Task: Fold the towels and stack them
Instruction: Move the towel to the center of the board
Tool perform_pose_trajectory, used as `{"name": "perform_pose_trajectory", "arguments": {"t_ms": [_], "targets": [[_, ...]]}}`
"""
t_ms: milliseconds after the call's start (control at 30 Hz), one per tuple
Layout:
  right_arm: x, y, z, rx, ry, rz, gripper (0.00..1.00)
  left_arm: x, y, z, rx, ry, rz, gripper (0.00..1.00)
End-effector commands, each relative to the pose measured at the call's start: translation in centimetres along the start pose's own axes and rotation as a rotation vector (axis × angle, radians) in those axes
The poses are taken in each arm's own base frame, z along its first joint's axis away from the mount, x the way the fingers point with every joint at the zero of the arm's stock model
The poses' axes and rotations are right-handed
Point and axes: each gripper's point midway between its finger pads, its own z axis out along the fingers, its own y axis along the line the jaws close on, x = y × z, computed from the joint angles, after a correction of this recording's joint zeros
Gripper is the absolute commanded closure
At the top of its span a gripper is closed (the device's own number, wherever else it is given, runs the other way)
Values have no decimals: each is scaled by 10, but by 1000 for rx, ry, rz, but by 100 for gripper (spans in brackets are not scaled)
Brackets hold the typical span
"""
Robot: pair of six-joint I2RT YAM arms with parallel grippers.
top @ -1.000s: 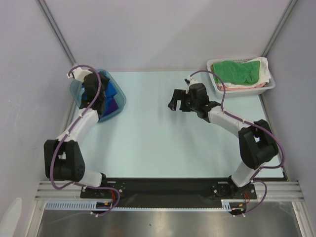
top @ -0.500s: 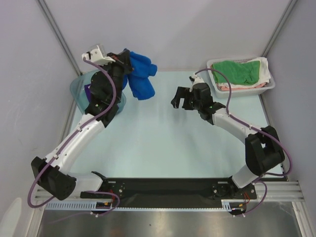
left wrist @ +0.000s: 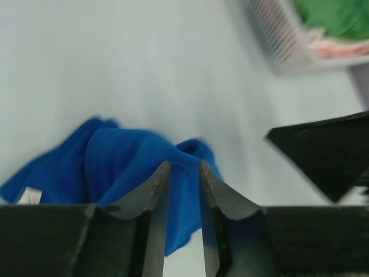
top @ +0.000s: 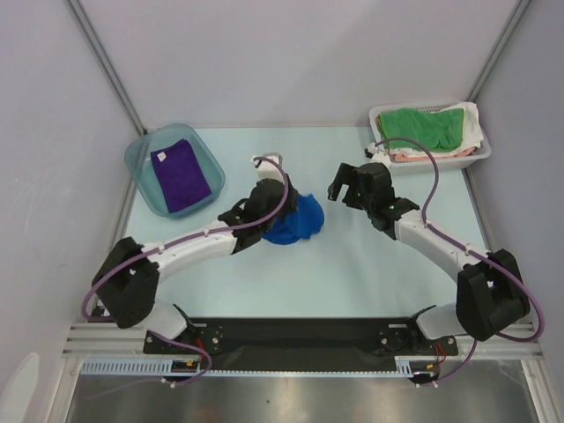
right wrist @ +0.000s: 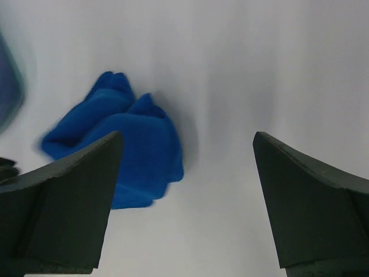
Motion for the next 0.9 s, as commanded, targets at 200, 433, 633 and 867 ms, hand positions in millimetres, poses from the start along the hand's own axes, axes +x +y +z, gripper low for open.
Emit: {"name": "perform_pose_trajectory", "arguments": {"t_ms": [200,433,633,867], "targets": [[46,8,-14,19,59,-33,3,-5,61,-19,-147,-6,-122,61],[103,16,-17,-10,140,-45,24,40,78,-19,-103,149,-114,65],[139,40,-6,-20,180,-110,26,58,78,-11,-66,214,-123,65],[165,41,23,67,228,-144,32,68,78,-10,-32,243,-144,66]]}}
